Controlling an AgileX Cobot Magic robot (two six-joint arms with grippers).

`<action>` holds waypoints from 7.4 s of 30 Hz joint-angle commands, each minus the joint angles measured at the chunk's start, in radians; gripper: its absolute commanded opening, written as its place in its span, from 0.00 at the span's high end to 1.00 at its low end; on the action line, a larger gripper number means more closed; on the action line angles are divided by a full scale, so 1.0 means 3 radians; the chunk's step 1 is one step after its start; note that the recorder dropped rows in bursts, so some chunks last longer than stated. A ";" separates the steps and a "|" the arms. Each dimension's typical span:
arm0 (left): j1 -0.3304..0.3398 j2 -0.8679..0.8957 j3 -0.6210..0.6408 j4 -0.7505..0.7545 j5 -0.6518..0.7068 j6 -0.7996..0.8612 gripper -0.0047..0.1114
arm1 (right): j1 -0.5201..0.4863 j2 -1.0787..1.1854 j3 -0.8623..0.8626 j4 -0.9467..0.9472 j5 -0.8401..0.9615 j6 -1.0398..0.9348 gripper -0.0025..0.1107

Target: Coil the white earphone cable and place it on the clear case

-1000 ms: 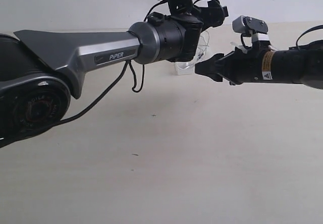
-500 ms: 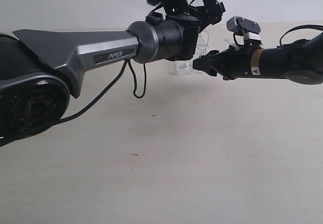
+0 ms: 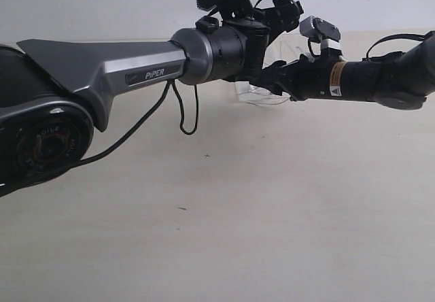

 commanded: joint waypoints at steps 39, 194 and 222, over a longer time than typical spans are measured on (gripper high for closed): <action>-0.0062 -0.1365 0.1390 0.0007 -0.0214 0.1778 0.24 | 0.0151 0.0586 -0.1794 -0.0794 0.1105 0.1436 0.98; 0.1594 -0.8362 0.6369 0.6314 0.2757 -0.4379 0.96 | -0.0090 -0.3659 0.1211 -0.2139 0.1032 0.2380 0.98; 0.1600 -0.8362 0.6925 0.6391 0.2739 -0.4356 0.96 | -0.0090 -0.3659 0.1211 -0.2139 0.1032 0.2380 0.98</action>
